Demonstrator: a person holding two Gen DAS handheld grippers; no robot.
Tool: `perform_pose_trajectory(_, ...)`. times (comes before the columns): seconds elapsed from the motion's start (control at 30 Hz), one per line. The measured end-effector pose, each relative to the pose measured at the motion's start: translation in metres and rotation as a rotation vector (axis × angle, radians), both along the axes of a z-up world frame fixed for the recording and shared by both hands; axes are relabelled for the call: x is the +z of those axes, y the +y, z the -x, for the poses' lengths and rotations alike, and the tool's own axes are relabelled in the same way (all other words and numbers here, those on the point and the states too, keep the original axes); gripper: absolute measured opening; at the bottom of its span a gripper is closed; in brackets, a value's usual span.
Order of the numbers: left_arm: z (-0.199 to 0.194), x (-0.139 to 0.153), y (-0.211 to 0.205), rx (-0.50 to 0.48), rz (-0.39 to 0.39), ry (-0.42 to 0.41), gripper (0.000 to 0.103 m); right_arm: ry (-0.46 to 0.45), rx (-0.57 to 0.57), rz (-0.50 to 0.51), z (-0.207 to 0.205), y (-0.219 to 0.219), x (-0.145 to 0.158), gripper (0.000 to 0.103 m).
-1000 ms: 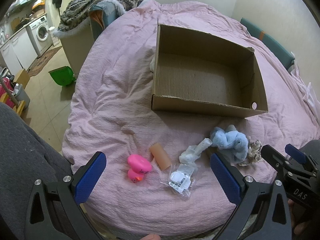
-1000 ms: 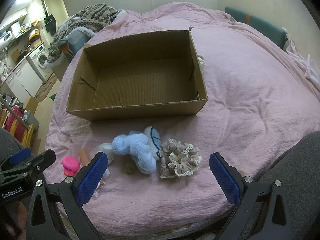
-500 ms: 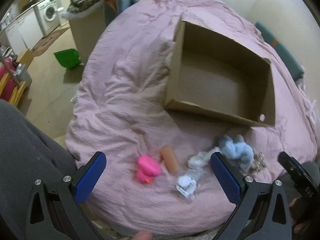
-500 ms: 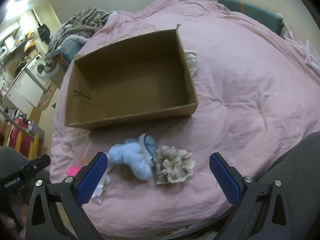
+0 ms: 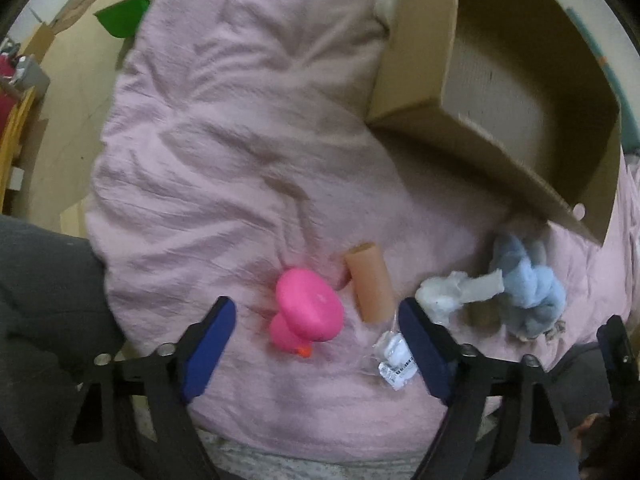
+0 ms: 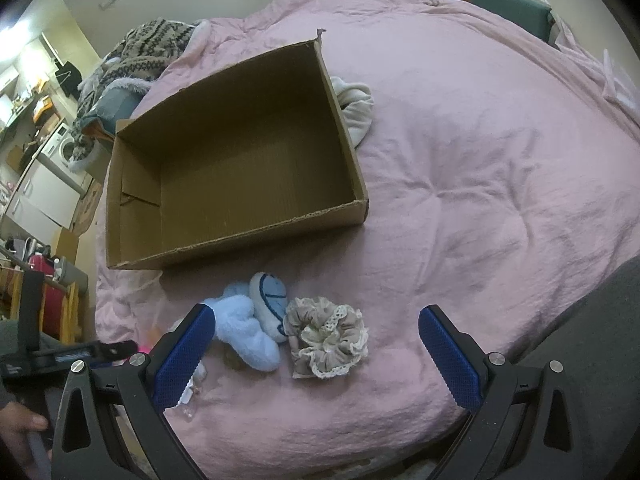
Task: Organize soft objects
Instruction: 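Grasp the pink rubber duck with the left tool while the right tool grasps the lace scrunchie, then carry the lace scrunchie into the box with the right tool while the left tool carries the duck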
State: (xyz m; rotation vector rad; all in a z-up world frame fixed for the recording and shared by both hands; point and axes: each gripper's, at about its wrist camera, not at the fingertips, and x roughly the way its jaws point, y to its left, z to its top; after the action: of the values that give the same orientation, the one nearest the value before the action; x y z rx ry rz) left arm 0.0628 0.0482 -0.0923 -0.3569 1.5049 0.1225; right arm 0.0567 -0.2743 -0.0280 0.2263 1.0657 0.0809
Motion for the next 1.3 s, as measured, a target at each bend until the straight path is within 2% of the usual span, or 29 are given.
perform_pose_trajectory(0.03, -0.002, -0.005, -0.002, -0.008, -0.008, 0.007, 0.067, 0.003, 0.0, -0.001, 0.0, 0.0, 0.0, 0.103)
perform_pose_trajectory(0.17, -0.005, -0.018, -0.008, -0.031, -0.034, 0.032, 0.051, 0.0, -0.006, 0.001, -0.001, -0.001, -0.001, 0.103)
perform_pose_trajectory(0.23, -0.004, -0.022, -0.008, -0.034, -0.036, 0.044, 0.038, 0.003, -0.009, -0.001, -0.001, -0.001, -0.002, 0.103)
perform_pose_trajectory(0.27, -0.003, -0.022, -0.008, -0.032, -0.035, 0.046, 0.036, 0.005, -0.011, -0.005, -0.002, -0.001, -0.002, 0.103)
perform_pose_trajectory(0.43, 0.003, -0.005, -0.009, -0.038, -0.045, -0.022, 0.036, 0.033, -0.046, -0.055, -0.005, -0.01, -0.007, 0.103)
perform_pose_trajectory(0.6, 0.011, 0.034, -0.025, -0.086, -0.105, -0.175, 0.036, 0.12, -0.111, -0.148, -0.015, -0.029, -0.02, 0.103)
perform_pose_trajectory(0.7, 0.017, 0.046, -0.031, -0.107, -0.135, -0.222, 0.036, 0.167, -0.124, -0.176, -0.02, -0.032, -0.03, 0.102)
perform_pose_trajectory(0.77, 0.019, 0.051, -0.034, -0.111, -0.149, -0.243, 0.036, 0.21, -0.113, -0.189, -0.023, -0.029, -0.04, 0.094)
perform_pose_trajectory(0.83, 0.022, 0.053, -0.036, -0.108, -0.145, -0.25, 0.036, 0.248, -0.099, -0.194, -0.026, -0.025, -0.049, 0.081)
perform_pose_trajectory(0.9, 0.019, 0.051, -0.034, -0.102, -0.136, -0.248, 0.036, 0.268, -0.09, -0.174, -0.027, -0.02, -0.054, 0.077)
perform_pose_trajectory(0.97, 0.015, 0.052, -0.031, -0.096, -0.131, -0.245, 0.036, 0.273, -0.087, -0.147, -0.026, -0.017, -0.055, 0.067)
perform_pose_trajectory(1.0, 0.013, 0.047, -0.031, -0.092, -0.129, -0.246, 0.036, 0.281, -0.086, -0.139, -0.026, -0.016, -0.056, 0.059)
perform_pose_trajectory(1.07, 0.014, 0.046, -0.029, -0.083, -0.123, -0.245, 0.036, 0.301, -0.087, -0.151, -0.024, -0.015, -0.059, 0.052)
perform_pose_trajectory(1.13, 0.013, 0.044, -0.027, -0.079, -0.118, -0.246, 0.036, 0.309, -0.079, -0.15, -0.022, -0.013, -0.059, 0.031)
perform_pose_trajectory(1.17, 0.013, 0.044, -0.027, -0.08, -0.117, -0.248, 0.035, 0.31, -0.073, -0.15, -0.022, -0.012, -0.059, 0.025)
perform_pose_trajectory(1.2, 0.013, 0.044, -0.027, -0.081, -0.118, -0.248, 0.036, 0.302, -0.067, -0.145, -0.021, -0.01, -0.058, 0.014)
perform_pose_trajectory(1.3, 0.013, 0.046, -0.028, -0.088, -0.126, -0.262, 0.035, 0.247, -0.047, -0.121, -0.019, -0.005, -0.046, 0.01)
